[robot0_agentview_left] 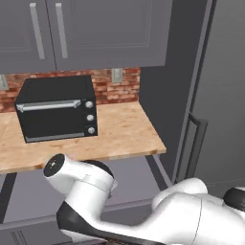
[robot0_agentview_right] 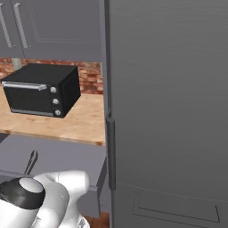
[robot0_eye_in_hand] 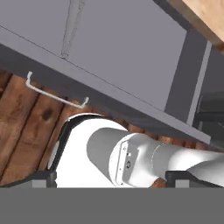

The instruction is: Take the tongs from the drawer on the left and place them on the dining counter next to the tray containing the hot dog.

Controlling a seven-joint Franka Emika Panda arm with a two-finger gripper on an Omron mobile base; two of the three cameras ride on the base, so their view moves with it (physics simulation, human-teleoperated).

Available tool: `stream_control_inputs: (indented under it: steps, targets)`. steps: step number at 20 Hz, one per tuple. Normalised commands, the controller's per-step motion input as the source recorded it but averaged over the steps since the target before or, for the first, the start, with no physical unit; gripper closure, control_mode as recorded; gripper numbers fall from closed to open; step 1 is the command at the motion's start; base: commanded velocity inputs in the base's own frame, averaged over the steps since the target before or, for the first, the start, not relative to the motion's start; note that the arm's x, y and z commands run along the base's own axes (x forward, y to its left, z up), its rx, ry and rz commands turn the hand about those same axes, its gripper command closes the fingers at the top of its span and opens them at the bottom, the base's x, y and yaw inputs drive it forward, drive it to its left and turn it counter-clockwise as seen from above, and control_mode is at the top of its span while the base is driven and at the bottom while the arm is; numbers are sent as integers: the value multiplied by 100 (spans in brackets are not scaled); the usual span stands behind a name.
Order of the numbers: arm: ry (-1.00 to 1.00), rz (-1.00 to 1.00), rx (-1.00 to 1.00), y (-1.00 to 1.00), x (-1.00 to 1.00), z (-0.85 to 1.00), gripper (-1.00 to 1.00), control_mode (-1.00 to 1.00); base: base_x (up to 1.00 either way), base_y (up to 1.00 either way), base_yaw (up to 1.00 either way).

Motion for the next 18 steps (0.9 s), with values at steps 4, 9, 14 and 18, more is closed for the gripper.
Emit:
stream_control_inputs:
  steps: [4, 9, 14, 18]
  targets:
    - [0, -18, 10, 4, 65, 42, -100, -100, 0, 0, 0]
    - [0, 5, 0, -11, 38, -5, -100, -100, 0, 0, 0]
    - [0, -2, 18, -12, 60, -10, -100, -100, 0, 0, 0]
    - [0, -5, 40, -20, 36, -1, -100, -100, 0, 0, 0]
